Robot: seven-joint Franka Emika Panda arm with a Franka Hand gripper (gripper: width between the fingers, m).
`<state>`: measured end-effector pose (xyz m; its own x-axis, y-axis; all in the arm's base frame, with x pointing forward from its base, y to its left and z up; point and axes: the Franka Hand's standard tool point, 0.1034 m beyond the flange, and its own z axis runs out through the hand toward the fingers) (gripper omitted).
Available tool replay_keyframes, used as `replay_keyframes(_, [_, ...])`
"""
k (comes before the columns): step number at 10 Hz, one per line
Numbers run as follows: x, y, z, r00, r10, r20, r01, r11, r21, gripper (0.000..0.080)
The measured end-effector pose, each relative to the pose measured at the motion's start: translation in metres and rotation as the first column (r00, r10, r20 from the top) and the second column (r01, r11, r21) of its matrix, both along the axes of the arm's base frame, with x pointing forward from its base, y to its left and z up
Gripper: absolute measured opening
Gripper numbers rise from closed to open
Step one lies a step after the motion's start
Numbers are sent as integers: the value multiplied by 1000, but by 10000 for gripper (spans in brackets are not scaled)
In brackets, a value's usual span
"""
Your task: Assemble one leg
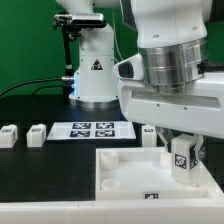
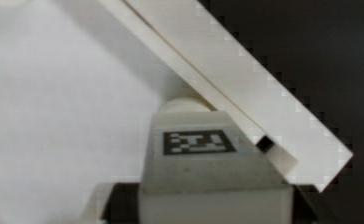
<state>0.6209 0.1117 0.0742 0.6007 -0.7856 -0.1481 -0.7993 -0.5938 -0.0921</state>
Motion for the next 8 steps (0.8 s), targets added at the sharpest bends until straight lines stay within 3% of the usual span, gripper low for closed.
replay_keyframes(2, [0,0,0,993,-119,-21,119,993,-3,294])
replay_keyframes(3, [0,0,0,996,-90,-16,90,996,-2,294])
replay_keyframes(4, [0,1,0,997,-71,-13,71,997,-1,474])
replay_keyframes(5, [0,2,0,998,-58,-11,58,998,-1,474])
replay_keyframes(6, [-1,3,0,1000,31,0,-31,999,-5,588])
replay_keyframes(7, [-1,4,1,981,191,16,-191,981,-18,638])
replay_keyframes(8, [-2,5,2,942,335,23,-334,942,-40,638])
